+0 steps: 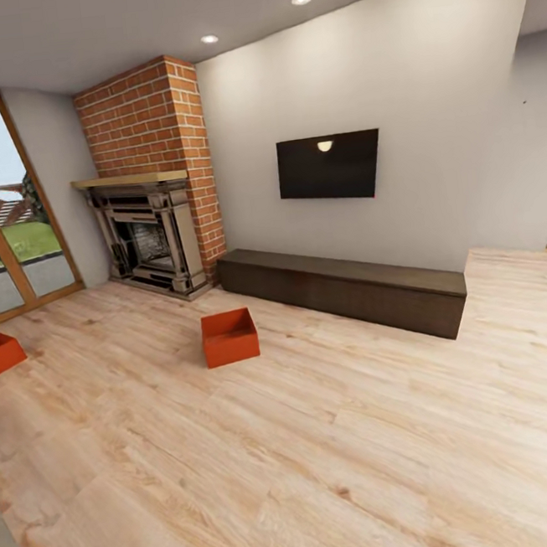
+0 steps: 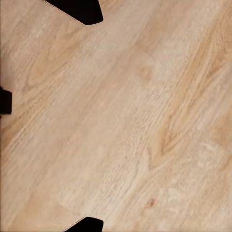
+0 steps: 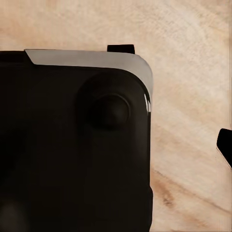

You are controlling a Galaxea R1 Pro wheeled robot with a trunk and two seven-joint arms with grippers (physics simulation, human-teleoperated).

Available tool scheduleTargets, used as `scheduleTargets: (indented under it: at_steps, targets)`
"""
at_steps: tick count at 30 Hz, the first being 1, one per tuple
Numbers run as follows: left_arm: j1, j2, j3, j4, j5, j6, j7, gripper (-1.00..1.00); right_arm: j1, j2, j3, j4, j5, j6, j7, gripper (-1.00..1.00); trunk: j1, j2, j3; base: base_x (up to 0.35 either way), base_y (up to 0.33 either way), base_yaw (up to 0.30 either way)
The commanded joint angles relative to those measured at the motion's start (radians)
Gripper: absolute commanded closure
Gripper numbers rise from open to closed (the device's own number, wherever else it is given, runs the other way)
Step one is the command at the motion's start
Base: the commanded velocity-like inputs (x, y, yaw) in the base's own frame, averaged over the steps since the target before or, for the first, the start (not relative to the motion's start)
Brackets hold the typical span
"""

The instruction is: Move the two storage containers from the living room to the garage. In the garage, place one container on the floor and stack the other container on top of it (either order is fine).

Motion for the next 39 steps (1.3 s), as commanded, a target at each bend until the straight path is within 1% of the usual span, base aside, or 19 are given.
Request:
scheduleTargets:
  at_steps: [1,39]
  targets:
    - [-0.001,0.000,-0.009,0.001,0.010,-0.004,0.004,-1.00,-0.001,0.000,-0.004,0.001,0.001,-0.003,0.004,-1.00,0.001,0.000,-0.001,0.343,0.000,0.000]
    - [-0.001,0.000,-0.009,0.001,0.010,-0.005,0.004,-1.00,-0.001,0.000,-0.004,0.001,0.001,-0.002,0.004,-1.00,0.001,0.000,-0.001,0.344,0.000,0.000]
